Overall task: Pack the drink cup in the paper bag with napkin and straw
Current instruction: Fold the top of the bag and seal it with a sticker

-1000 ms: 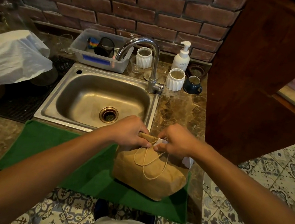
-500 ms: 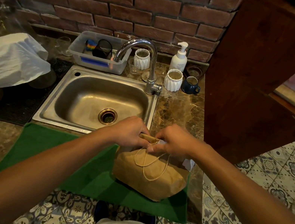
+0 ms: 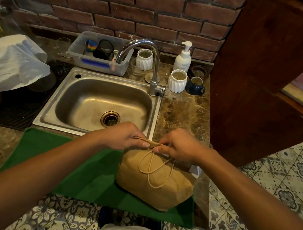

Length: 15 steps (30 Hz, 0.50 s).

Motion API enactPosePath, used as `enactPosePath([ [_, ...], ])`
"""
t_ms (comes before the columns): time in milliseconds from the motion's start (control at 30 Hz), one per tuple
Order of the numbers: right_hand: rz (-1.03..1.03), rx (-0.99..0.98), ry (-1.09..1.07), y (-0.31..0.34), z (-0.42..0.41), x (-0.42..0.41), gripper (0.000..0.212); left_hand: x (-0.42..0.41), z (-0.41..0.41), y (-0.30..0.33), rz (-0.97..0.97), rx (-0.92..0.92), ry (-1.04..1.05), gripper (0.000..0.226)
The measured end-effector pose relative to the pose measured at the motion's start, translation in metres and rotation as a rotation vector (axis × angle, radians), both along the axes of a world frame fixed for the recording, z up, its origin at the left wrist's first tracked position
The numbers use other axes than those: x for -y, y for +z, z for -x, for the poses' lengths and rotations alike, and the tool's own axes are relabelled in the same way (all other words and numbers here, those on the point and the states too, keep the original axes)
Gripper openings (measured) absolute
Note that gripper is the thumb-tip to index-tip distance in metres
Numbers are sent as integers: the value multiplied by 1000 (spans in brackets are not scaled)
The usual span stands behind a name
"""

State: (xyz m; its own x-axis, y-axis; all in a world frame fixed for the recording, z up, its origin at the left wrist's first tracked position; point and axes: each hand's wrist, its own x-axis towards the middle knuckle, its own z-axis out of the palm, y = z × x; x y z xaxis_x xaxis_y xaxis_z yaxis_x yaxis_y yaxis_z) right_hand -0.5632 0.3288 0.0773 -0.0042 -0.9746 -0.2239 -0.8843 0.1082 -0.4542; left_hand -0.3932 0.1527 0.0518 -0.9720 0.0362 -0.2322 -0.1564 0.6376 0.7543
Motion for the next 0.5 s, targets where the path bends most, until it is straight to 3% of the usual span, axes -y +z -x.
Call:
enactPosePath([
  [200,37,-104,74,7,-4,9,34,-6,1,-5,122,-112,27,54],
  [367,74,-115,84,4,-2,10,29,4,-11,-7,35,-92,20,43],
  [500,94,-133,100,3,-9,12,35,4,-16,-9,98,-128,46,52],
])
